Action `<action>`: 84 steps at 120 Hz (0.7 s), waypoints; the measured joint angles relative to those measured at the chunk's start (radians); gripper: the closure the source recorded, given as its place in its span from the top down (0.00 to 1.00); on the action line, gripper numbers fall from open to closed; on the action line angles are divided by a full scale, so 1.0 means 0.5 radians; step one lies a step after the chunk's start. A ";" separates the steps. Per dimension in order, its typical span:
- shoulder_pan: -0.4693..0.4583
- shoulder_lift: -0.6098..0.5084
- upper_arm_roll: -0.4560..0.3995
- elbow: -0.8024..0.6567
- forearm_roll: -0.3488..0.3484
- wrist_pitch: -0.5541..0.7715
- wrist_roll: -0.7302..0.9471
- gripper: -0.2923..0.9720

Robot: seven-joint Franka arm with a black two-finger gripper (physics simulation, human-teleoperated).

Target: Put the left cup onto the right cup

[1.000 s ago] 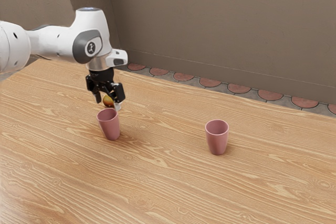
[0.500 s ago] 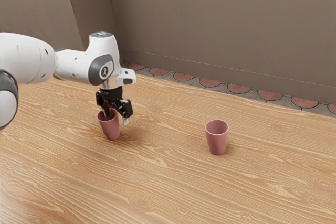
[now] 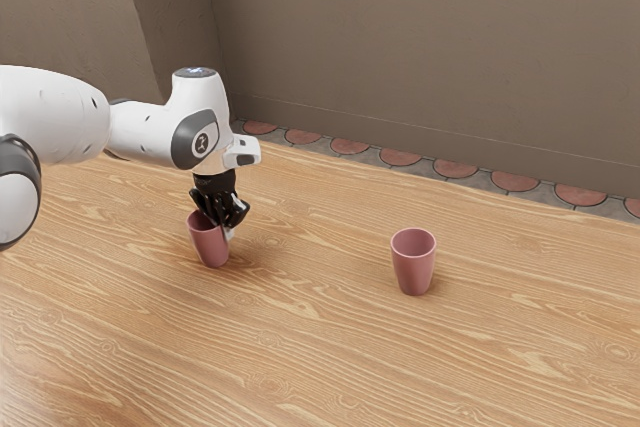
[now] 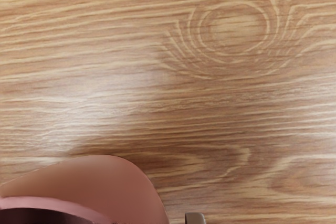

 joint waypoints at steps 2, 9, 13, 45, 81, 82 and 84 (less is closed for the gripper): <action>0.000 0.000 0.000 0.000 0.000 0.000 0.000 0.21; 0.000 -0.004 0.002 -0.001 0.001 -0.004 -0.002 0.19; 0.000 -0.009 0.002 -0.001 0.001 -0.008 -0.002 0.18; 0.002 -0.211 0.005 -0.012 0.010 -0.128 -0.006 0.16; -0.141 -0.556 -0.169 0.007 0.048 -0.415 -0.008 0.16; -0.147 -0.558 -0.175 0.011 0.050 -0.420 -0.009 0.16; -0.163 -0.562 -0.185 0.022 0.055 -0.432 -0.009 0.17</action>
